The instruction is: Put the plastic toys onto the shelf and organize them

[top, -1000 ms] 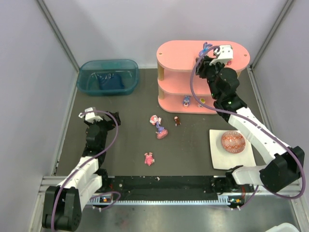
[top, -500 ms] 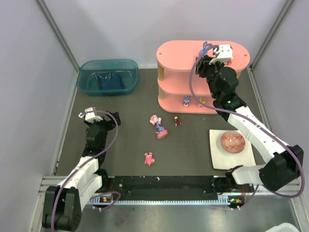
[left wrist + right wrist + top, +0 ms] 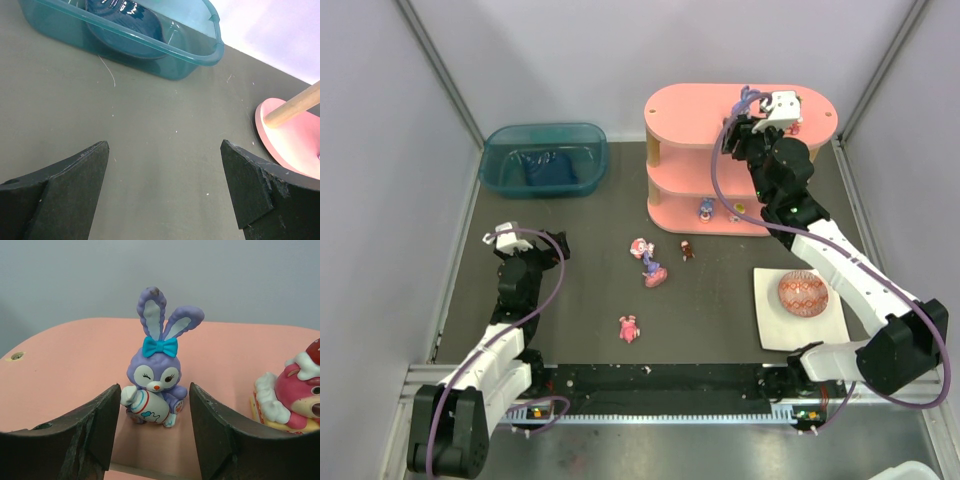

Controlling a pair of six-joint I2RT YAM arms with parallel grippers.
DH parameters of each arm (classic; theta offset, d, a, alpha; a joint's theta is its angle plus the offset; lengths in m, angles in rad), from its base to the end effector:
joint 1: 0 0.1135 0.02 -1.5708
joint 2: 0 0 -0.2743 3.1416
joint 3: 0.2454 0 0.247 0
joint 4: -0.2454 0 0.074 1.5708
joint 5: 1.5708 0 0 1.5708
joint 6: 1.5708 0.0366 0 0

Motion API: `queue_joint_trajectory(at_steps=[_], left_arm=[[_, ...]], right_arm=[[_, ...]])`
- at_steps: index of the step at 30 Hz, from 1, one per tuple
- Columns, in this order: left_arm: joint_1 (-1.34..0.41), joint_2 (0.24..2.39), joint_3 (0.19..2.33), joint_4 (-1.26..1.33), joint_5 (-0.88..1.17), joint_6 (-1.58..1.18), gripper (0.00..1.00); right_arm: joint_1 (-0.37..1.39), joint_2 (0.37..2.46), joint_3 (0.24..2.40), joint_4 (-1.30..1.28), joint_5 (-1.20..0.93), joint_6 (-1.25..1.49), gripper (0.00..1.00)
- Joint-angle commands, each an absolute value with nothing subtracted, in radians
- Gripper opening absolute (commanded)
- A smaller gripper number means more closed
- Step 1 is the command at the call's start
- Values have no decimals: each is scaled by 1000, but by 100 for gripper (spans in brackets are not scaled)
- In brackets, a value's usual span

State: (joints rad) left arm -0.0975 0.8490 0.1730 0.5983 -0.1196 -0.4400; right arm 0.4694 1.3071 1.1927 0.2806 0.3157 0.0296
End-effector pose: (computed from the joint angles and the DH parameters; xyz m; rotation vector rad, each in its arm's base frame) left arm 0.1728 -0.0125 0.2077 -0.3723 1.6148 -0.3110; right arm 0.2733 0.1259 0.4286 -0.0481 1.4148 0.1913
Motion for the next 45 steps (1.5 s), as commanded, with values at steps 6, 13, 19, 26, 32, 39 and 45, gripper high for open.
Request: queue_joint_trajectory(at_steps=[6, 13, 19, 26, 32, 39, 45], left_arm=[[-89, 848, 169, 647, -110, -440, 99], [-89, 848, 169, 647, -109, -440, 99], [-89, 848, 167, 649, -109, -440, 99], [-89, 847, 167, 649, -106, -442, 99], [-87, 847, 167, 649, -106, -442, 99], [-86, 847, 166, 650, -103, -443, 99], [-83, 845, 164, 652, -104, -445, 99]], right_arm=[[480, 1290, 1204, 268, 314, 38, 67], [480, 1272, 1197, 268, 313, 41, 74], [479, 1253, 1198, 255, 314, 51, 81], [480, 1218, 1183, 239, 310, 70, 82], [480, 1177, 1163, 209, 287, 89, 84], [480, 1106, 1114, 176, 259, 120, 89], [480, 1005, 1095, 105, 248, 146, 91]])
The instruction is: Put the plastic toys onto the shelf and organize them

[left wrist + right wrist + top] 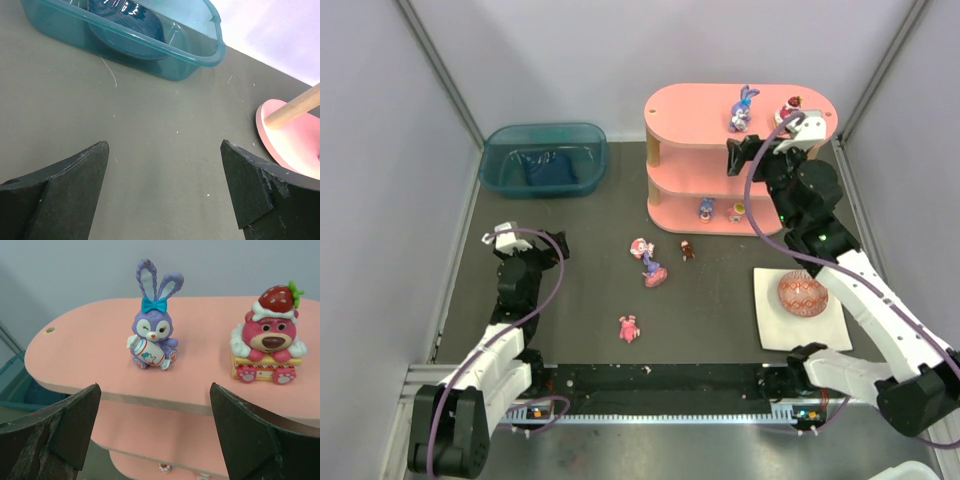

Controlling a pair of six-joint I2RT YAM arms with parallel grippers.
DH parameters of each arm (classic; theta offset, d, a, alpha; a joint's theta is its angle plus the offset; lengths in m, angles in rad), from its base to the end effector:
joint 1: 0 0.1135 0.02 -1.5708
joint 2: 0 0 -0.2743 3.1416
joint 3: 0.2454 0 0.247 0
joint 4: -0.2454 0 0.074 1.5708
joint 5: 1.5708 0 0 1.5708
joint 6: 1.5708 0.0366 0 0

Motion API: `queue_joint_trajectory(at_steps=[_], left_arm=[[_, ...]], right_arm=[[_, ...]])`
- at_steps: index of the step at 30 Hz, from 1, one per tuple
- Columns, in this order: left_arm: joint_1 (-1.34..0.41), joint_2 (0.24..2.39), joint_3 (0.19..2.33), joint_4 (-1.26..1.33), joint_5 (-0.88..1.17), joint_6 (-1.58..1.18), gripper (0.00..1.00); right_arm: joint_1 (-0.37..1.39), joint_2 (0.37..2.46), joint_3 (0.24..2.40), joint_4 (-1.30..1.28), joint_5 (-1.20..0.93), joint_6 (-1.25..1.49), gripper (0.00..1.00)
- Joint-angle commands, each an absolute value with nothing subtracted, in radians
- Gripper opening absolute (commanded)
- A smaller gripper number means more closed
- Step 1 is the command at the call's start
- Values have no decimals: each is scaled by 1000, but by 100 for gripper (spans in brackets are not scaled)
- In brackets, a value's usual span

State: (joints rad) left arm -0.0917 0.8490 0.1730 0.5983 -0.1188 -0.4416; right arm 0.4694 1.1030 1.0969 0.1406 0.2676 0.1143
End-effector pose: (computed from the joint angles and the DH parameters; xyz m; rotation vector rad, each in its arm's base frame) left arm 0.1729 -0.0115 0.2077 -0.3776 1.6134 -0.3084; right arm 0.2225 0.1020 0.4315 -0.0357 1.4469 0.2866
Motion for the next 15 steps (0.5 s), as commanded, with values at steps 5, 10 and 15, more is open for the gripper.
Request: queue_joint_trajectory(at_steps=[5, 10, 15], left_arm=[[-83, 842, 161, 650, -101, -445, 99], [-83, 841, 161, 652, -95, -439, 99], [-83, 824, 160, 653, -77, -417, 99]], right_arm=[[482, 858, 1042, 37, 310, 172, 97], [483, 651, 922, 23, 428, 157, 97], [480, 531, 828, -35, 564, 149, 97]])
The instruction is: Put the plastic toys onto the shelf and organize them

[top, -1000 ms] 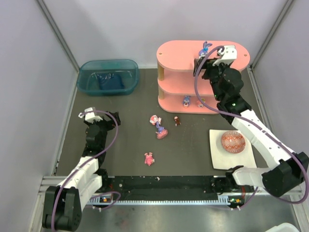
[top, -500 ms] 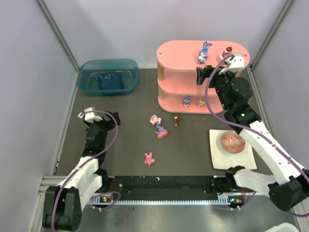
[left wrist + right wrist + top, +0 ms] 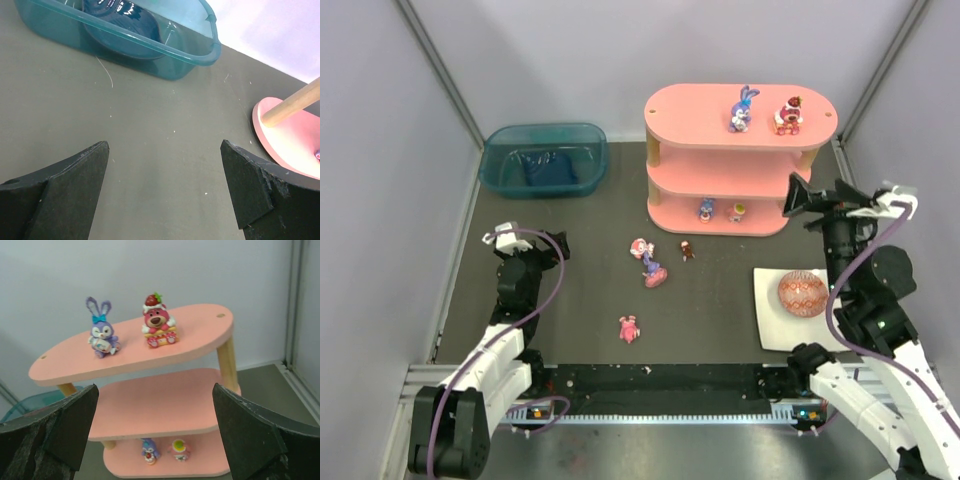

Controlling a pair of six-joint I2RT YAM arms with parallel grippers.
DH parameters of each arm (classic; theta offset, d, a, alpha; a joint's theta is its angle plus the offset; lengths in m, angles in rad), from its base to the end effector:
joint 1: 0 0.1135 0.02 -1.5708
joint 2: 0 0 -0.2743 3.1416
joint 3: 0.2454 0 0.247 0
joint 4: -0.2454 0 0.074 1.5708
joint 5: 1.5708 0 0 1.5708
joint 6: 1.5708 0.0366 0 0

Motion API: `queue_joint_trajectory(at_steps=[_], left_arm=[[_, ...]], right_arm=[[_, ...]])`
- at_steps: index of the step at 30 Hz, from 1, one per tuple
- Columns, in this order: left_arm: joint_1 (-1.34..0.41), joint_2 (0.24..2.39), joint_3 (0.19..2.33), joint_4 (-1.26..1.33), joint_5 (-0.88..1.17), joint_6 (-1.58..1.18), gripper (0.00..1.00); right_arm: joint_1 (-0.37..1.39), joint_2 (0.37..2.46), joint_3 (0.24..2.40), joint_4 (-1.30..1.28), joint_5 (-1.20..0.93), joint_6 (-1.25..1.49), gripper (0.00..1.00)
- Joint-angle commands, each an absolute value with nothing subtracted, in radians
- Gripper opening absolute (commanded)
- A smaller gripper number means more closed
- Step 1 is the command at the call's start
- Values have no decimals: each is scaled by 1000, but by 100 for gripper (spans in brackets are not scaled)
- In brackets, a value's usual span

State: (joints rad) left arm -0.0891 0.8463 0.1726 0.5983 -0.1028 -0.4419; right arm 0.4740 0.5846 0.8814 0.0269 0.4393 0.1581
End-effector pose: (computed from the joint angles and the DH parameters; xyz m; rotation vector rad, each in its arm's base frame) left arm 0.1726 -0.0117 0.2080 -0.3678 1.6141 -0.3203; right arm 0.1000 0.0338 0.4264 0.1829 1.2703 0.2696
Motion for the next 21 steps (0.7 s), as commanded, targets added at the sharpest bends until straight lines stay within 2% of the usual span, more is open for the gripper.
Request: queue_joint_trajectory(at_steps=[1, 12, 21], left_arm=[[-83, 816, 160, 650, -78, -411, 99], [-83, 834, 222, 627, -20, -361, 99], [-83, 879, 164, 749, 55, -364, 99]], right_arm=[[480, 520, 819, -44, 574, 149, 97], [480, 523, 741, -129, 580, 224, 99], [482, 529, 696, -121, 552, 224, 99]])
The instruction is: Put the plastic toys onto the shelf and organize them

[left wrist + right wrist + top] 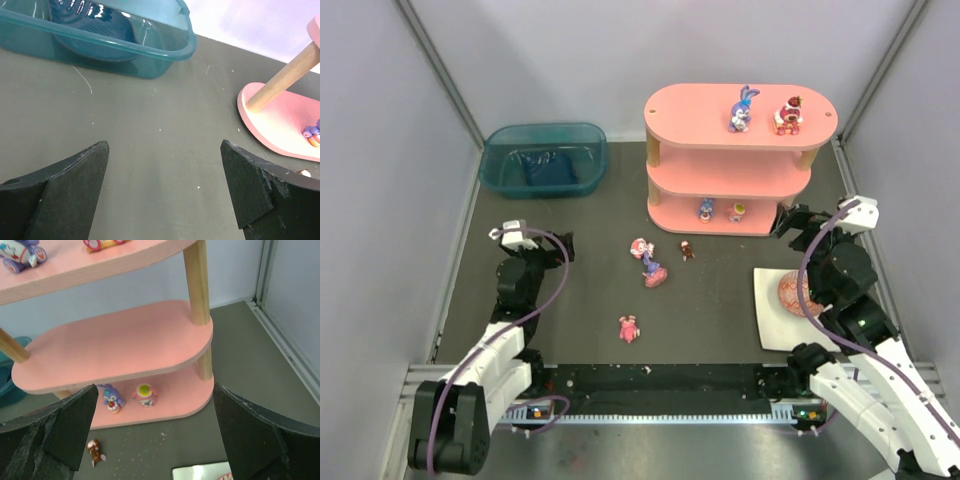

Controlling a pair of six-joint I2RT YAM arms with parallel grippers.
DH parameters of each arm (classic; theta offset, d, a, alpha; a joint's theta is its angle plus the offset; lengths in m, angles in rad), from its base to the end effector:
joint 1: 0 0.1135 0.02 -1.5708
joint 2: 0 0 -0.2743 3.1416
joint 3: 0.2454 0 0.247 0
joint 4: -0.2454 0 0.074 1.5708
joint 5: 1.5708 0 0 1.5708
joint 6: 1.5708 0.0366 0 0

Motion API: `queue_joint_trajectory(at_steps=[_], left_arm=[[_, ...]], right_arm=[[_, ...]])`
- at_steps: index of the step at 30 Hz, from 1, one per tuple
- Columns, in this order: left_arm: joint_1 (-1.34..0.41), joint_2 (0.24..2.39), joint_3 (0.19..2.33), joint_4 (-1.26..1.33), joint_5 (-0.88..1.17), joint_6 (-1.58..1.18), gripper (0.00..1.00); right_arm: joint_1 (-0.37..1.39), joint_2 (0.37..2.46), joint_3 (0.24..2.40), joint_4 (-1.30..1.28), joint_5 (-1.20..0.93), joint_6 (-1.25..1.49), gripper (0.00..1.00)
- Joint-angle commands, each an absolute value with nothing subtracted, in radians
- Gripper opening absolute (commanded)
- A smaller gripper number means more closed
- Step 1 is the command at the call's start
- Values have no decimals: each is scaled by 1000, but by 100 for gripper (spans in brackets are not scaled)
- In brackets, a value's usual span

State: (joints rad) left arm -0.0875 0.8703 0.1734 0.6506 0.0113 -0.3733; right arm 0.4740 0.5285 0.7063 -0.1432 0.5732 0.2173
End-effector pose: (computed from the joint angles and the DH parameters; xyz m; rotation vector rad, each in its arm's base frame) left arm 0.1752 -0.0158 0.2103 -0.2233 1.6139 -0.3642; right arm 0.1096 0.0339 0.3569 0.2576 1.5211 0.1084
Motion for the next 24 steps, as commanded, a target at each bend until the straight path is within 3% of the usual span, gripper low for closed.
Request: queue_joint_trajectory(at_steps=[1, 15, 24], left_arm=[[-83, 880, 163, 752, 57, -373, 99], [-83, 908, 118, 824, 100, -440, 99], [-84, 971, 100, 879, 173, -485, 96]], right_arm=[[480, 529, 695, -121, 539, 227, 99], [480, 517, 621, -95, 424, 272, 99], [512, 687, 621, -71, 65, 278, 98]])
